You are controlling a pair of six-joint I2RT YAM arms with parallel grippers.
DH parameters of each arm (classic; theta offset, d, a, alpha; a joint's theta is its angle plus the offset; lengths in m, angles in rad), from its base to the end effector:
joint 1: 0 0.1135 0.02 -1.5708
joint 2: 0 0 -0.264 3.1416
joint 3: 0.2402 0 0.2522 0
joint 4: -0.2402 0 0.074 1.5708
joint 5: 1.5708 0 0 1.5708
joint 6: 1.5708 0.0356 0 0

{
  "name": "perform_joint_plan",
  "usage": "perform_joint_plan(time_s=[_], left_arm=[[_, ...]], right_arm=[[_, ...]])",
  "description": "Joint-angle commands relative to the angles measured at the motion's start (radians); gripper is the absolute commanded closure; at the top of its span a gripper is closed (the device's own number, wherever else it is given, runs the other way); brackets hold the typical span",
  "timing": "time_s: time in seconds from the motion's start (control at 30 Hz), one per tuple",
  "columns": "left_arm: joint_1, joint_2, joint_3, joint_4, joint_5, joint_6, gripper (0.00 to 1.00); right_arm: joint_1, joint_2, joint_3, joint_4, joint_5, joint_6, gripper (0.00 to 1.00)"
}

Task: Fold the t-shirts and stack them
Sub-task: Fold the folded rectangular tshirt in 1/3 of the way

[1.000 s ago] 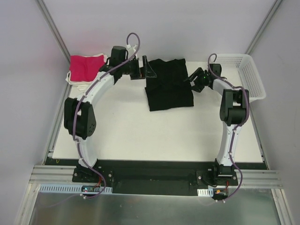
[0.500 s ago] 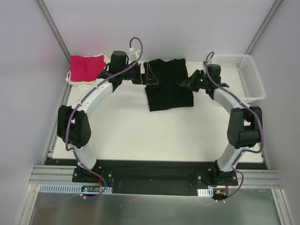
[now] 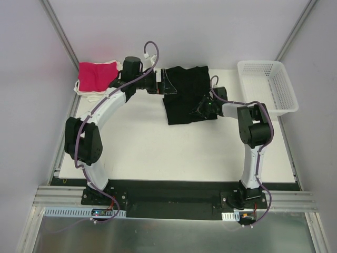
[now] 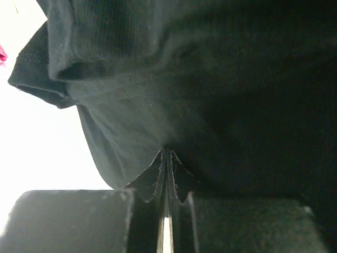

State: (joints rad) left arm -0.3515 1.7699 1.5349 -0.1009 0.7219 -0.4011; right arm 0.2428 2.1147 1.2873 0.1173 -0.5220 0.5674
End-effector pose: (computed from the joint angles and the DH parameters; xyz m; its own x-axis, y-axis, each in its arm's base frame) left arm 0.3858 -0.1665 0.3404 -0.6145 -0.0868 -0.7841 0.6563 0.4953 -0.5691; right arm 0.4287 0.1245 0.1313 -0.8429 0.2712 -0.4648 -0.1451 0.7171 0.6817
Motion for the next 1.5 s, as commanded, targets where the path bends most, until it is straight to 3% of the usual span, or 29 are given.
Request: perform_joint_plan(time_s=[0.0,0.37,0.67,0.83,1.0,1.23,1.47], left_arm=[[0.039,0.006,0.057,0.038,0.050,0.019,0.02],[0.131,0.033,0.175,0.038,0.106,-0.015,0.01],[0.148,0.039,0.166,0.041,0.123,-0.019,0.01],[0.148,0.036,0.136,0.069,0.137,-0.039,0.01],[0.146,0.028,0.122,0.084,0.152,-0.050,0.01],[0.146,0.030,0.082,0.098,0.159,-0.062,0.01],[0.148,0.043,0.103,0.099,0.166,-0.051,0.01]], right_arm=[[0.001,0.002,0.040,0.091,-0.035,0.043,0.99],[0.016,-0.211,-0.380,0.240,0.002,0.144,0.99],[0.058,-0.423,-0.615,0.231,0.020,0.169,0.99],[0.056,-0.466,-0.580,0.206,0.010,0.161,0.99],[0.056,-0.476,-0.415,0.099,0.036,0.103,0.99],[0.050,-0.300,-0.221,0.051,0.063,0.043,0.99],[0.046,-0.190,-0.161,0.056,0.051,0.054,0.99]])
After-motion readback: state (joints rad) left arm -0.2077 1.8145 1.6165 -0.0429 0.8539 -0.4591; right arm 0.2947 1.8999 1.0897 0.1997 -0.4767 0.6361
